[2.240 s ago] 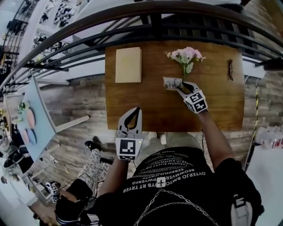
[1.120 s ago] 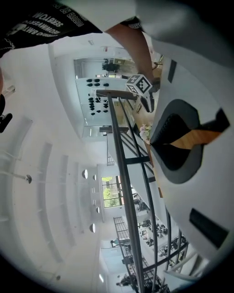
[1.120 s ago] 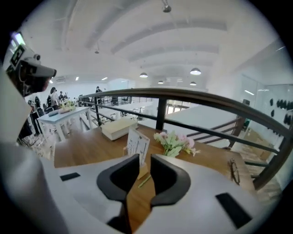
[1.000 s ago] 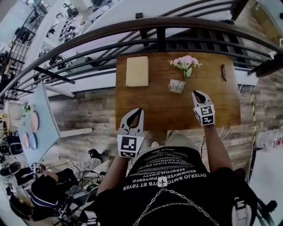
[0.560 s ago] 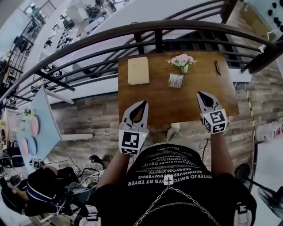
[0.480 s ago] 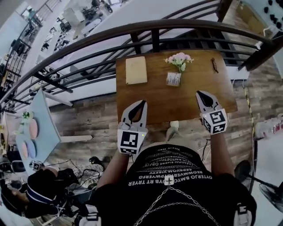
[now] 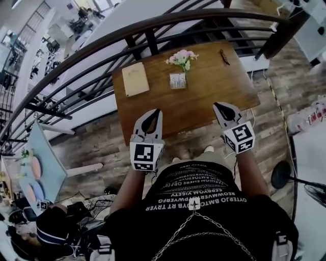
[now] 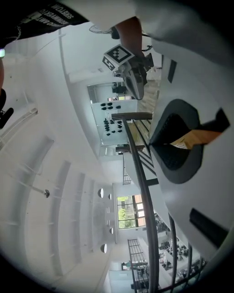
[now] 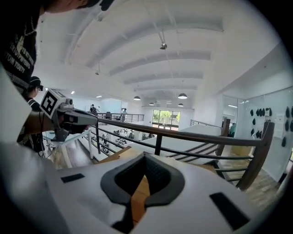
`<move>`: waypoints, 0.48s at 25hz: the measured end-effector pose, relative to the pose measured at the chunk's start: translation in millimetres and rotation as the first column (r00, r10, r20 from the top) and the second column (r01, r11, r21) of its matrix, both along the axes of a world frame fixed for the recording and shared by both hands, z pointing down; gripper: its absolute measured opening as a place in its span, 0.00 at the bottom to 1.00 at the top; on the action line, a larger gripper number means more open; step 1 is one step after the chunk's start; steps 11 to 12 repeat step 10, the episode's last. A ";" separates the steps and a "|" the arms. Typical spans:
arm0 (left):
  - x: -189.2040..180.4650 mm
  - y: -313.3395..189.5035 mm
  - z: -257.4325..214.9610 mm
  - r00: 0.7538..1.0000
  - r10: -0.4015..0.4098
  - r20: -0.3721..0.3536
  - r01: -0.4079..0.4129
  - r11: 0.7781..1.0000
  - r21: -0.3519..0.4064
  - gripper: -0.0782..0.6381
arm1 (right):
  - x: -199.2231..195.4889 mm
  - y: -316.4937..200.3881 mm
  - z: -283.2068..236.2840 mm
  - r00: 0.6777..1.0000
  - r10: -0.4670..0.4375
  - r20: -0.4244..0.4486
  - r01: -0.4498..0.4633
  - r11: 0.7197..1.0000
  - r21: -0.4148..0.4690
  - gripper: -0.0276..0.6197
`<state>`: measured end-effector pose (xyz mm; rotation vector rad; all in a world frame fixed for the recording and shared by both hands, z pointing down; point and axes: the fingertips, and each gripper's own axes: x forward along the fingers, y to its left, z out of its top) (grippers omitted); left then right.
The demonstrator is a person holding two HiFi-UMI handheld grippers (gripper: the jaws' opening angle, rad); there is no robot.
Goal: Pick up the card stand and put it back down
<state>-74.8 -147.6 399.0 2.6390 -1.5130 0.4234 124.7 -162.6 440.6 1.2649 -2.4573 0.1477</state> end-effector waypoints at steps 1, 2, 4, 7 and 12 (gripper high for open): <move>6.9 -1.9 1.3 1.000 -0.003 0.003 0.003 1.000 -0.003 0.15 | 4.0 1.3 2.4 1.000 -0.005 0.003 0.005 1.000 -0.008 0.06; 13.7 -3.8 3.2 1.000 -0.006 0.003 0.006 1.000 -0.007 0.15 | 8.3 1.1 4.0 1.000 -0.011 0.009 0.011 1.000 -0.014 0.06; 27.5 -9.0 4.3 1.000 -0.016 0.007 0.016 1.000 -0.015 0.15 | 17.1 -3.9 3.5 1.000 -0.026 0.018 0.026 1.000 -0.013 0.06; 51.7 -21.8 0.5 0.999 -0.025 0.025 0.025 1.000 0.008 0.15 | 35.0 -18.2 -5.9 0.999 -0.051 0.017 0.051 0.999 0.012 0.06; 79.0 -40.4 1.8 0.994 -0.049 0.094 0.043 0.997 0.062 0.15 | 61.6 -35.0 -14.2 0.998 -0.059 0.033 0.058 0.998 0.036 0.06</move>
